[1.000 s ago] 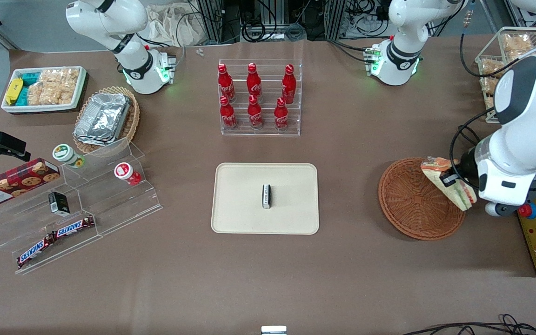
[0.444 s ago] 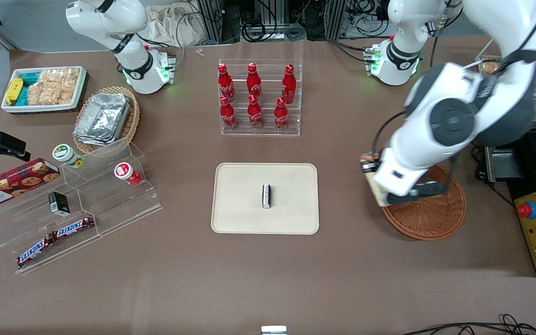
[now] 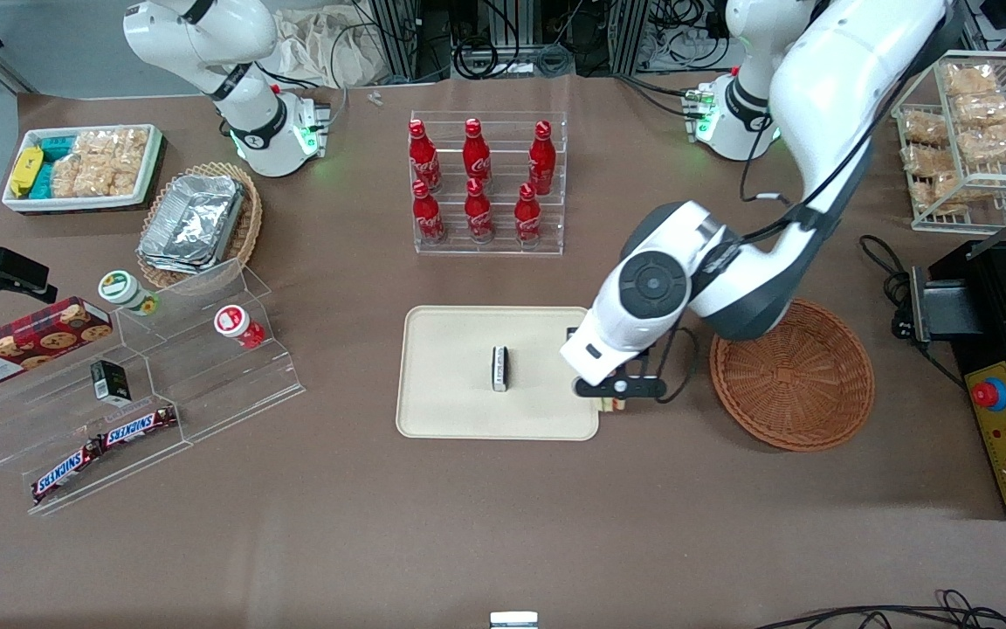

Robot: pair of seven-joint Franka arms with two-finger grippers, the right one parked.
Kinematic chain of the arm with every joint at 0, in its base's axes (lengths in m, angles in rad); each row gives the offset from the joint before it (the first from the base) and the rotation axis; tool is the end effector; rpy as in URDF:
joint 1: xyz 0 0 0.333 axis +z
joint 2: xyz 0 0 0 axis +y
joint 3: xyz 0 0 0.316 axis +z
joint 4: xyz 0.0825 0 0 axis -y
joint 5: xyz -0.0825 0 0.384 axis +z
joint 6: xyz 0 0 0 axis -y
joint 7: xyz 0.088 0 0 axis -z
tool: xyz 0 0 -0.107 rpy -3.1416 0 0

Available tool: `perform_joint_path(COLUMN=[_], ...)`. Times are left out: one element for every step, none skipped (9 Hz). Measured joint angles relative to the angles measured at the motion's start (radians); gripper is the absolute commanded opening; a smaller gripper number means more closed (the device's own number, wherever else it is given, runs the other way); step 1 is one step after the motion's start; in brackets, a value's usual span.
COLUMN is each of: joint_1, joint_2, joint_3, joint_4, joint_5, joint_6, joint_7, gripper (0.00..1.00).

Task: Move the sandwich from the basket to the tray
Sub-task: 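Carry the sandwich with the left gripper over the cream tray, then lower the sandwich onto the tray beside the black packet and release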

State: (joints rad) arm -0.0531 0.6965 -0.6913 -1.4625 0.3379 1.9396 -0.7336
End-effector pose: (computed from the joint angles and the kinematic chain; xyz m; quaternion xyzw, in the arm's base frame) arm 0.5849 -0.3854 0.3342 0.9978 -0.0191 -0.0595 0.0235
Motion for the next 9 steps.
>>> perform_joint_path(joint_1=[-0.007, -0.008, -0.011, -0.017, -0.026, -0.033, -0.037, -0.037, -0.035], joint_2=[0.032, 0.064, 0.094, 0.125, 0.15, 0.164, 0.166, 0.165, 0.163], joint_3=[0.0, 0.0, 0.001, 0.001, 0.001, 0.001, 0.0, 0.0, 0.0], joint_4=[0.0, 0.0, 0.0, -0.001, -0.004, -0.01, -0.014, -0.014, -0.013], joint_5=[0.014, 0.026, 0.038, 0.055, 0.064, 0.066, 0.066, 0.066, 0.066], joint_6=[0.038, 0.07, 0.082, 0.096, 0.108, 0.111, 0.112, 0.108, 0.082], joint_7=[0.0, 0.0, 0.0, 0.0, 0.0, 0.0, 0.0, -0.001, -0.003], gripper=[0.0, 0.0, 0.0, 0.0, 0.25, 0.99, 1.0, 1.0, 1.0])
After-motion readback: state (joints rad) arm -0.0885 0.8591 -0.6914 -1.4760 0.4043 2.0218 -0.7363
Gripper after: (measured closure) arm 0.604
